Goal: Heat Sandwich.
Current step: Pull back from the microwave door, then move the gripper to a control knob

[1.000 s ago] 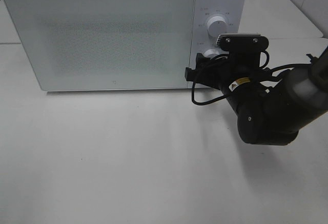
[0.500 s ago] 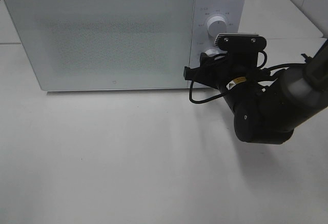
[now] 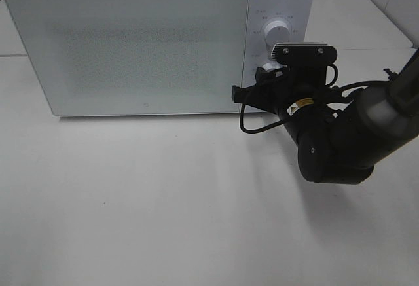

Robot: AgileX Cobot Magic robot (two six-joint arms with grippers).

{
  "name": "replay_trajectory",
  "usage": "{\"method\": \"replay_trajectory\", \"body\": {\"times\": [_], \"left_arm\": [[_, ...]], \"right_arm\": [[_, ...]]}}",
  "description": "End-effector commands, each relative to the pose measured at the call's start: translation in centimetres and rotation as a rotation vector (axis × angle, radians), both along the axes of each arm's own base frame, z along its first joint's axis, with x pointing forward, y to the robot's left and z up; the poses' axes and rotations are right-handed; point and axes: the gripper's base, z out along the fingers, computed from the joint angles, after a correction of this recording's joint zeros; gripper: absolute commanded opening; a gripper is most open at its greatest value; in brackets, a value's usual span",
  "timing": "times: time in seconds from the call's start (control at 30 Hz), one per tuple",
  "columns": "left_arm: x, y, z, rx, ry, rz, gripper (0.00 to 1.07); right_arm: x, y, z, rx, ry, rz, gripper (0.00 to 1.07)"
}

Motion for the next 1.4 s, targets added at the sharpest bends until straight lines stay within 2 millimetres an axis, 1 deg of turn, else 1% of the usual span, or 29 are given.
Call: {"method": "replay_trajectory", "body": {"times": [0.03,0.2,0.33,0.37,0.4,0.43,0.47,0.53,0.57,0.6,0.67,0.7,0.77,0.83,0.87,0.9,0.93,1.0,1.2,1.27,1.37,1.4], "left_arm": [[-0.3,-0.1,-0.1,-0.009,-0.031,-0.001,1.03],[-0.3,-0.1,-0.1,-0.009,-0.031,-0.001,1.03],[-0.3,-0.1,-0.1,-0.009,-0.031,-0.001,1.03],[-0.3,-0.1,-0.1,-0.009,-0.031,-0.001,1.03],[-0.3,-0.1,-0.1,-0.009,-0.031,-0.001,1.03],[-0.3,-0.1,-0.1,-0.009,-0.031,-0.001,1.03],[-0.3,-0.1,-0.1,-0.009,-0.031,-0.001,1.03],[-0.3,-0.1,-0.1,-0.009,-0.031,-0.001,1.03],[-0.3,-0.1,-0.1,-0.009,-0.031,-0.001,1.03],[-0.3,-0.1,-0.1,-0.009,-0.031,-0.001,1.03],[-0.3,-0.1,-0.1,-0.009,-0.031,-0.001,1.03],[-0.3,-0.1,-0.1,-0.009,-0.031,-0.001,1.03],[-0.3,-0.1,-0.1,-0.009,-0.031,-0.001,1.03],[-0.3,-0.1,-0.1,-0.009,-0.031,-0.001,1.03],[-0.3,-0.1,-0.1,-0.009,-0.031,-0.001,1.03],[-0.3,-0.1,-0.1,-0.009,-0.031,-0.001,1.03],[-0.3,-0.1,-0.1,-0.009,-0.031,-0.001,1.03],[-0.3,-0.1,-0.1,-0.009,-0.031,-0.001,1.03],[-0.3,-0.1,-0.1,-0.009,-0.031,-0.001,1.03],[-0.3,-0.1,-0.1,-0.009,-0.031,-0.001,1.03],[-0.3,-0.1,-0.1,-0.009,-0.031,-0.001,1.03],[-0.3,-0.1,-0.1,-0.009,-0.031,-0.001,1.03]], "right_arm": [[0.4,0.0,0.5,0.003,-0.032,-0.003,0.10],[0.4,0.0,0.6,0.010,-0.034,0.000,0.11],[0.4,0.0,0.6,0.062,-0.033,-0.009,0.11],[0.4,0.0,0.6,0.095,-0.032,-0.015,0.11],[0.4,0.0,0.7,0.178,-0.027,-0.029,0.11],[0.4,0.0,0.7,0.219,-0.024,-0.035,0.11],[0.4,0.0,0.7,0.219,-0.024,-0.035,0.11],[0.5,0.1,0.8,0.327,-0.017,-0.051,0.11],[0.7,0.2,0.9,0.418,-0.016,-0.062,0.11],[0.7,0.2,0.9,0.418,-0.016,-0.062,0.11],[0.9,0.3,1.1,0.517,-0.016,-0.075,0.11],[1.0,0.3,1.2,0.617,-0.011,-0.091,0.11],[1.1,0.3,1.3,0.652,-0.010,-0.099,0.11],[1.2,0.5,1.4,0.727,-0.006,-0.107,0.11],[1.4,0.5,1.6,0.806,-0.005,-0.115,0.10],[1.4,0.6,1.6,0.843,-0.003,-0.118,0.09],[1.4,0.6,1.6,0.843,-0.003,-0.118,0.09],[1.6,0.7,1.7,0.966,0.015,-0.133,0.06],[1.7,0.7,1.8,1.112,0.025,-0.148,0.04],[1.7,0.7,1.8,1.130,0.026,-0.154,0.04],[1.7,0.6,1.8,1.266,0.038,-0.181,0.05],[1.7,0.6,1.8,1.266,0.038,-0.181,0.05]]}}
